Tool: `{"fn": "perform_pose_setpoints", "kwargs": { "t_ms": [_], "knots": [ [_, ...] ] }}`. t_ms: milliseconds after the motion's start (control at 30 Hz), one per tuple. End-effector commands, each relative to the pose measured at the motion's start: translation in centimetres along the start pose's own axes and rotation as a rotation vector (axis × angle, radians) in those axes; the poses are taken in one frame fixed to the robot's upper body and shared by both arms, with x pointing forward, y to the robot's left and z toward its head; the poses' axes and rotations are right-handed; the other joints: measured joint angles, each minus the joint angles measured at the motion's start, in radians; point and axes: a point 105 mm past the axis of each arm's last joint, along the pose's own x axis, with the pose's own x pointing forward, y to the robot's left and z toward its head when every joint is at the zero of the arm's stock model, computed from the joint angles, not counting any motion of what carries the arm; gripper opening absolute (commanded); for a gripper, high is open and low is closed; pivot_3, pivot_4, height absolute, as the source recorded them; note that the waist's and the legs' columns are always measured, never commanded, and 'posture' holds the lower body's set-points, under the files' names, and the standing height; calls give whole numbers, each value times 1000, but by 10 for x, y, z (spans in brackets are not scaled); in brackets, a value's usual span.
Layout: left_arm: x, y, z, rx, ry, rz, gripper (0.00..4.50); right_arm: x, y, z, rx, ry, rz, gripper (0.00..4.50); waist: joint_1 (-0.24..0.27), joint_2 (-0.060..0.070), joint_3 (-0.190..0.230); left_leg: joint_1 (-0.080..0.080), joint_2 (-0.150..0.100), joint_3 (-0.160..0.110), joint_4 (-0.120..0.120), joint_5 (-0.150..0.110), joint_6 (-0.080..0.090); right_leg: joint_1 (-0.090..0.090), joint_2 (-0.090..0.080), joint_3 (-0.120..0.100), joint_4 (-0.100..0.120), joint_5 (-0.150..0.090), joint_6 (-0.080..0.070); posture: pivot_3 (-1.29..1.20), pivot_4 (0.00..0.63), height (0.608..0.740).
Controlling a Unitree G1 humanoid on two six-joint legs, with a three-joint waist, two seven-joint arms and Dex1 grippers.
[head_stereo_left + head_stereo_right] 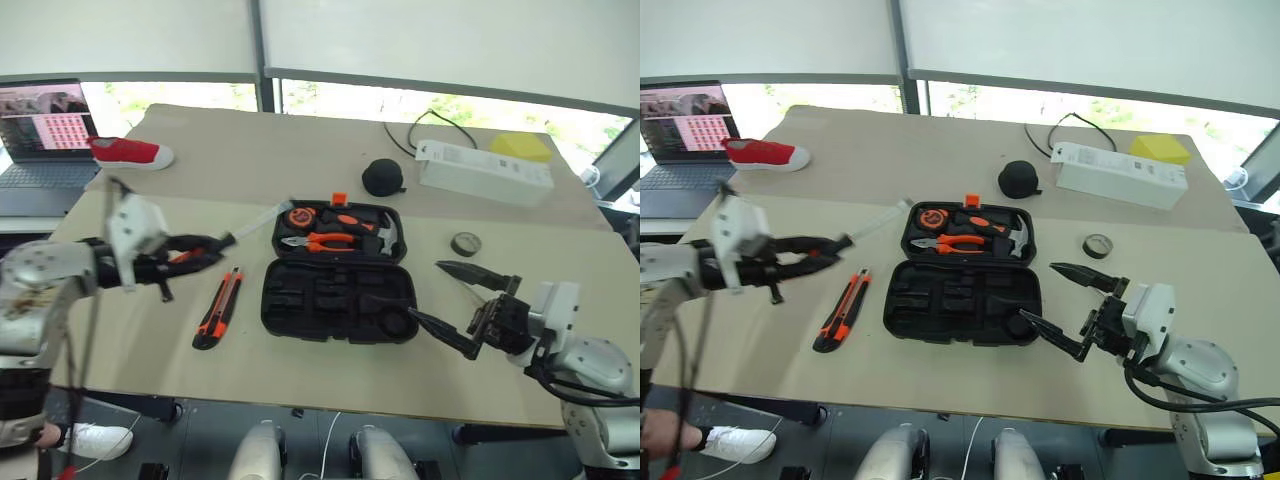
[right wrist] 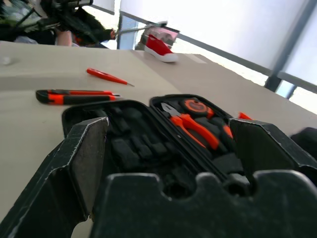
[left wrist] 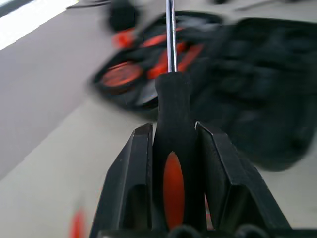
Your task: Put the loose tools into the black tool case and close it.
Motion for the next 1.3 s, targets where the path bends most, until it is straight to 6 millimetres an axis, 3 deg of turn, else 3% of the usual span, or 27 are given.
{"fn": "perform_pose_setpoints", "kwargs": {
  "t_ms": [33, 167, 367, 900, 967, 1033, 1100, 1267, 1300],
  "knots": [
    [37, 6, -6, 147, 141, -121, 865, -18, -12, 3, -30, 63, -15, 4500, 0, 0, 0, -1, 0, 0, 1, 0, 0, -1, 1, 0, 0, 0, 0, 0, 150, 740],
    [63, 19, -23, 216, 266, -125, 865, -18, -14, 6, -27, 69, -14, 4500, -24, 1, 0, -1, 1, -1, 1, 0, 0, -2, 5, 4, 0, 0, 1, 0, 150, 740],
    [87, 26, -23, 240, 292, -122, 865, -14, -5, 6, -8, 61, -13, 4500, -23, 1, 0, -4, 0, -3, 3, 0, 0, -2, 5, 3, 0, 0, 2, 0, 150, 740],
    [103, 29, -31, 278, 322, -77, 865, -9, 14, 4, 51, 42, -5, 4500, -4, 1, 1, -8, 0, -4, 11, 0, 1, -2, 4, 1, 2, 1, 5, 0, 150, 740],
    [107, 26, -23, 278, 255, -84, 1880, -8, 16, 4, 64, 41, 3, 4500, -1, 1, 1, -8, 0, -5, 13, 0, 1, -2, 4, 1, 3, 1, 5, 0, 150, 740],
    [109, 24, -9, 287, 153, -67, 2344, -7, 19, 4, 76, 40, 11, 4500, 3, 1, 0, -9, 0, -5, 14, 0, 1, -2, 4, 1, 3, 2, 5, 0, 150, 740],
    [107, 26, 3, 272, 72, -40, 3090, -6, 20, 4, 84, 39, 14, 4500, 3, 1, 0, -9, 0, -5, 16, -1, 2, -1, 3, 0, 3, 2, 6, 0, 150, 740],
    [94, 28, 6, 240, 15, -9, 3090, -7, 23, 4, 101, 39, 14, 4500, -4, 2, 0, -9, 0, -6, 16, -1, 2, -2, 4, 0, 3, 2, 6, 0, 150, 740],
    [92, 31, 2, 185, -2, 15, 2830, -7, 24, 3, 107, 40, 13, 4500, -4, 2, 0, -9, 1, -6, 16, -1, 2, -2, 4, 1, 3, 2, 6, 0, 150, 740]
  ]
}}
